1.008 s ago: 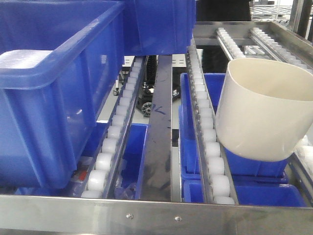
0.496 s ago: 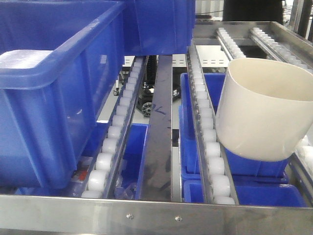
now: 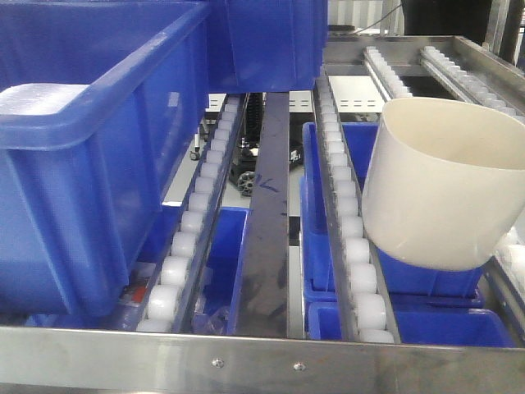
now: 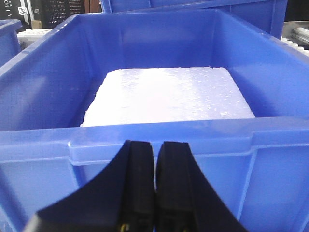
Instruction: Move white bin to right shelf second layer
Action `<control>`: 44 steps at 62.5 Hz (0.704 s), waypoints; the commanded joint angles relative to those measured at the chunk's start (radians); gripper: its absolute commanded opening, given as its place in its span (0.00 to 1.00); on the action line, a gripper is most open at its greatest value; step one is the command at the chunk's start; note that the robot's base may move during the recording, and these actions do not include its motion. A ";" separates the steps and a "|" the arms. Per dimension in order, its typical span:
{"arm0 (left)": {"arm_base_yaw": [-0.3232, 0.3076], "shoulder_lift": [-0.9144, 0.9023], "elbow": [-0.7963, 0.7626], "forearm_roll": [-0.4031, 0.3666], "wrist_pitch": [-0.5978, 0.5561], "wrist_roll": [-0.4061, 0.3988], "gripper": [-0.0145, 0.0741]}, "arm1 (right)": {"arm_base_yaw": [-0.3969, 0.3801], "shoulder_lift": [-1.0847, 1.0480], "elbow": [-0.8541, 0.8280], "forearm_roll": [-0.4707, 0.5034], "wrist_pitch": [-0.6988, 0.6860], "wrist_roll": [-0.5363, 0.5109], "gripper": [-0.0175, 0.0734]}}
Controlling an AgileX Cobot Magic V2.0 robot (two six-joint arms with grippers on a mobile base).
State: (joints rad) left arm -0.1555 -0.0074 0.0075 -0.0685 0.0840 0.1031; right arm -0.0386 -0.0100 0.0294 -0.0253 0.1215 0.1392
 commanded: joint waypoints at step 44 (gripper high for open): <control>-0.004 -0.014 0.037 -0.005 -0.084 -0.004 0.26 | -0.007 -0.020 -0.016 -0.011 -0.087 -0.007 0.25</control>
State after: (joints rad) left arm -0.1555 -0.0074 0.0075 -0.0685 0.0840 0.1031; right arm -0.0386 -0.0100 0.0294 -0.0268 0.1215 0.1392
